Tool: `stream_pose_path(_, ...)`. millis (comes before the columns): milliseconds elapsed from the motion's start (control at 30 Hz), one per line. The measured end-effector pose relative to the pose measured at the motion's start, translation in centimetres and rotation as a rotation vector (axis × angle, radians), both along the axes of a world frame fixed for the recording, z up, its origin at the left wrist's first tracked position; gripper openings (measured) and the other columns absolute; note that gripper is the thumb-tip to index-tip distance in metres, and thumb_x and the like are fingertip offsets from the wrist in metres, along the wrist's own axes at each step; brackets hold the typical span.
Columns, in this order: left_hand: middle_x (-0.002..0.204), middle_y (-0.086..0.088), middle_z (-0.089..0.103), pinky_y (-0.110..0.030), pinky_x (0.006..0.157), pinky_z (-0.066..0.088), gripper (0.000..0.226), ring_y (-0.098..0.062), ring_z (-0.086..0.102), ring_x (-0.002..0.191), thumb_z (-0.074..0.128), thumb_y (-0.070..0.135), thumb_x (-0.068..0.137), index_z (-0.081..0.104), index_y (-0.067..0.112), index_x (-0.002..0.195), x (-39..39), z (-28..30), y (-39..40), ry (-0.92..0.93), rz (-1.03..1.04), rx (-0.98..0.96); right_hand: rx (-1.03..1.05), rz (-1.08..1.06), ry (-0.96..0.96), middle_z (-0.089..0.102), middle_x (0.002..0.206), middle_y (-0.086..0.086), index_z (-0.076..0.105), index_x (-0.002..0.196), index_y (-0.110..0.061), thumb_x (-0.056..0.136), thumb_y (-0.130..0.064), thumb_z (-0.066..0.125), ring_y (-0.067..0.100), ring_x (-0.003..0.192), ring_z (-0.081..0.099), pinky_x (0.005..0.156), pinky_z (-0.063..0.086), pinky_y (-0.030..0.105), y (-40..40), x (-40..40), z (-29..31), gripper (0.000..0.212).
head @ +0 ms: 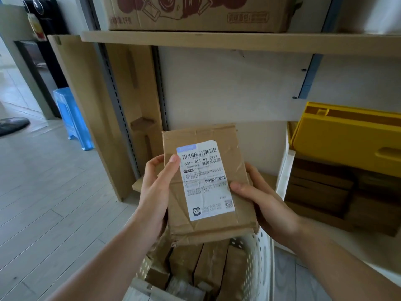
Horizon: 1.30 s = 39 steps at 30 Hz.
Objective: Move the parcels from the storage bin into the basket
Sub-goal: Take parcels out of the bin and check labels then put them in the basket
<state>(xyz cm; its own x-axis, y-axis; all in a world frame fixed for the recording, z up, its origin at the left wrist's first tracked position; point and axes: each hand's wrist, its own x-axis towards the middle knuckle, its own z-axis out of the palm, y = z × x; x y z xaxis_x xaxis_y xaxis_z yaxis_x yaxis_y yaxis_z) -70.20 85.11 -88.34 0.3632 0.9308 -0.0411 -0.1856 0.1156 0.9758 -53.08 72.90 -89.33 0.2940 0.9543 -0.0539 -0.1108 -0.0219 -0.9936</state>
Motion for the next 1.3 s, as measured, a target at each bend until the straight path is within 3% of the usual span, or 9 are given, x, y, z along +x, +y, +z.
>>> stream_pose_path(167, 0.107, 0.006, 0.077, -0.055, 0.102, 0.051, 0.051, -0.02, 0.072, 0.105, 0.061, 0.055, 0.087, 0.05, 0.032, 0.131, 0.1, 0.2, -0.9, -0.042, -0.12, 0.029, 0.079, -0.095, 0.129, 0.073, 0.121, 0.004, 0.042, 0.142, -0.045, 0.079, -0.036, 0.072, 0.029, 0.109, 0.072, 0.094, 0.057, 0.051, 0.2, 0.1, 0.2, 0.07)
stream_pose_path(333, 0.128, 0.002, 0.07, -0.047, 0.093, 0.058, 0.056, -0.022, 0.069, 0.116, 0.059, 0.046, 0.095, 0.04, 0.039, 0.147, -0.1, 0.4, -0.7, -0.089, -0.301, 0.132, 0.161, -0.14, 0.199, 0.069, 0.128, 0.008, 0.042, 0.145, -0.036, 0.084, -0.036, 0.067, 0.032, 0.115, 0.069, 0.098, 0.053, 0.056, 0.2, 0.0, 0.3, 0.067)
stream_pose_path(500, 0.129, 0.002, 0.069, -0.055, 0.104, 0.049, 0.053, -0.024, 0.065, 0.121, 0.052, 0.038, 0.095, 0.044, 0.037, 0.147, 0.0, 0.1, -1.1, -0.096, -0.279, 0.208, 0.139, -0.133, 0.134, 0.071, 0.126, 0.003, 0.04, 0.147, -0.037, 0.083, -0.038, 0.066, 0.026, 0.115, 0.069, 0.101, 0.052, 0.052, 0.2, -0.1, -0.2, 0.069)
stream_pose_path(767, 0.129, 0.001, 0.069, -0.058, 0.106, 0.046, 0.051, -0.026, 0.064, 0.122, 0.053, 0.038, 0.095, 0.046, 0.035, 0.146, 0.1, -0.4, -0.5, -0.075, -0.267, 0.198, 0.121, -0.129, 0.083, 0.071, 0.125, 0.0, 0.039, 0.147, -0.035, 0.084, -0.038, 0.065, 0.022, 0.114, 0.07, 0.098, 0.054, 0.046, 0.4, -0.1, -0.5, 0.068)
stream_pose_path(933, 0.128, 0.002, 0.07, -0.055, 0.102, 0.051, 0.05, -0.023, 0.067, 0.119, 0.051, 0.035, 0.098, 0.045, 0.035, 0.147, 0.2, -0.7, -0.1, -0.066, -0.271, 0.18, 0.1, -0.122, 0.074, 0.071, 0.125, 0.0, 0.04, 0.146, -0.036, 0.083, -0.04, 0.066, 0.021, 0.114, 0.07, 0.099, 0.054, 0.048, 0.4, 0.0, -0.7, 0.068)
stream_pose_path(1300, 0.133, 0.003, 0.067, -0.057, 0.107, 0.045, 0.051, -0.023, 0.064, 0.124, 0.056, 0.043, 0.099, 0.043, 0.036, 0.147, 0.3, -2.4, 1.2, -0.005, -0.302, 0.162, 0.031, -0.129, 0.074, 0.074, 0.12, -0.001, 0.042, 0.141, -0.044, 0.077, -0.042, 0.075, 0.023, 0.112, 0.07, 0.101, 0.052, 0.054, 1.0, 0.9, -1.5, 0.071)
